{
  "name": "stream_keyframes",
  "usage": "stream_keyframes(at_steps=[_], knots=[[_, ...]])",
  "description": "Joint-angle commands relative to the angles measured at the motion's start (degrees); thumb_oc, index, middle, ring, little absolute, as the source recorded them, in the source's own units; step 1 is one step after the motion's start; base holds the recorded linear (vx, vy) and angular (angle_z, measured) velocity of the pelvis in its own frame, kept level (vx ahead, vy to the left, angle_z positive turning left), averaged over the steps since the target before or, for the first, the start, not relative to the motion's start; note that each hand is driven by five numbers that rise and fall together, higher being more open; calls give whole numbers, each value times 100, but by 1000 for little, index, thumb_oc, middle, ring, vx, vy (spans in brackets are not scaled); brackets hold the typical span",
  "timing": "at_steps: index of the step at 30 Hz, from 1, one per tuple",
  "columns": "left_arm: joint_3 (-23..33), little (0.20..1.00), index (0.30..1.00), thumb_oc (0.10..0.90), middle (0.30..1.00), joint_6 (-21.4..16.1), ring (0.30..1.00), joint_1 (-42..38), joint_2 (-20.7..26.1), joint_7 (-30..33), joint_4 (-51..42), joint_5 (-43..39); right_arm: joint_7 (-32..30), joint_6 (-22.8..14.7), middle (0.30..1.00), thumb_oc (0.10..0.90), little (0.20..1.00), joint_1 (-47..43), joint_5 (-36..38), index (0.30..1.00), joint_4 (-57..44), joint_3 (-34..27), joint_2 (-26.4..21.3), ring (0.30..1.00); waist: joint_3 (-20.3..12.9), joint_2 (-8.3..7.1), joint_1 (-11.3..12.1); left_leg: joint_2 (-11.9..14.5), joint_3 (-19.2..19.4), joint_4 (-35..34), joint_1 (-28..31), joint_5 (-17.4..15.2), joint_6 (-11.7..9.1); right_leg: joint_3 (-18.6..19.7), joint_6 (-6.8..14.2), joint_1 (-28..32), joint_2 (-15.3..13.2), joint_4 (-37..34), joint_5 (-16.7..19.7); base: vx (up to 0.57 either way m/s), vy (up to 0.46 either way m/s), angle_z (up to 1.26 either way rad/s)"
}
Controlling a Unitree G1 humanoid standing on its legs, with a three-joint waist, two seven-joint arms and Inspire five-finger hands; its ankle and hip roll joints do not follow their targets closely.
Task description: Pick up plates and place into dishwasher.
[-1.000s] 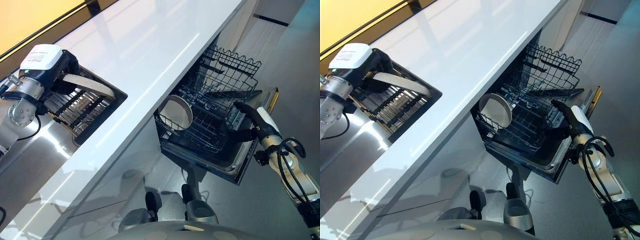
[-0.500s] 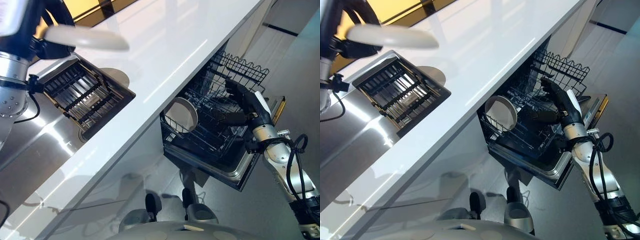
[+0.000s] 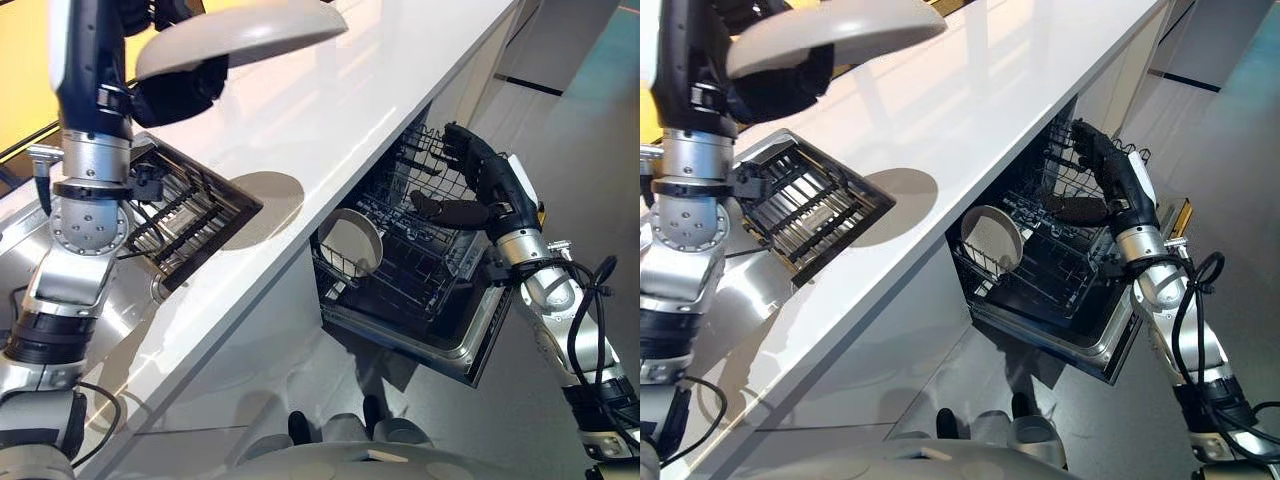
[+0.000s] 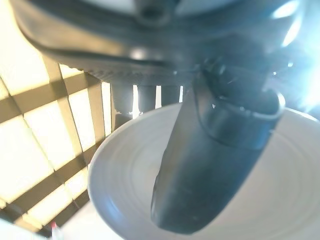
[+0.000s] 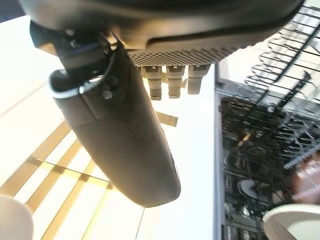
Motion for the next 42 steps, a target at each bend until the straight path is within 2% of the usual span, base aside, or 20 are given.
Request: stream_keyframes(at_steps=[1,9,15,26,35,42], knots=[[-311,200,300,100,300,-110,300,-1011,-66,44,181,-360,-354,-870,900,800,900,-997,-263,900,-570,-195,56,900,-761,-99,2,-241,-217,11,86,-516,122,-148,124,104,232,23,-100,-32,-23,-3],[-837,200,300,100,300,72,300,-1431,-349,-202,481,-524,-283,-908,900,800,900,-1310,-119,900,-652,-131,144,900,-817,-90,-129,-216,-78,11,131,-587,131,-53,141,98,266,23,-116,-10,-13,-5],[-1275,200,300,100,300,295,300,-1573,-774,-364,948,-378,-90,-845,900,800,900,-1544,34,900,-480,1,260,900,-832,-91,-222,-194,29,11,153,-612,142,47,132,75,299,23,-97,-7,-5,-10],[-1936,200,300,100,300,368,300,-1856,-1400,-725,1612,-177,305,-548,900,800,900,-1776,354,900,-338,312,479,900,-875,-156,-344,-171,142,11,165,-630,186,166,116,49,328,23,-80,8,-10,-6],[-2244,200,300,100,300,324,300,-1884,-1586,-1153,1671,-188,559,-289,900,800,900,-2035,693,900,-289,431,546,900,-855,-195,-354,-175,155,11,170,-638,201,197,102,52,334,23,-77,0,0,0],[-2308,200,300,100,300,309,300,-1991,-1606,-1192,1518,-170,725,-115,900,800,900,-1991,635,900,-274,614,607,900,-873,-218,-328,-183,132,11,170,-641,216,171,101,60,324,23,-78,0,0,0]])
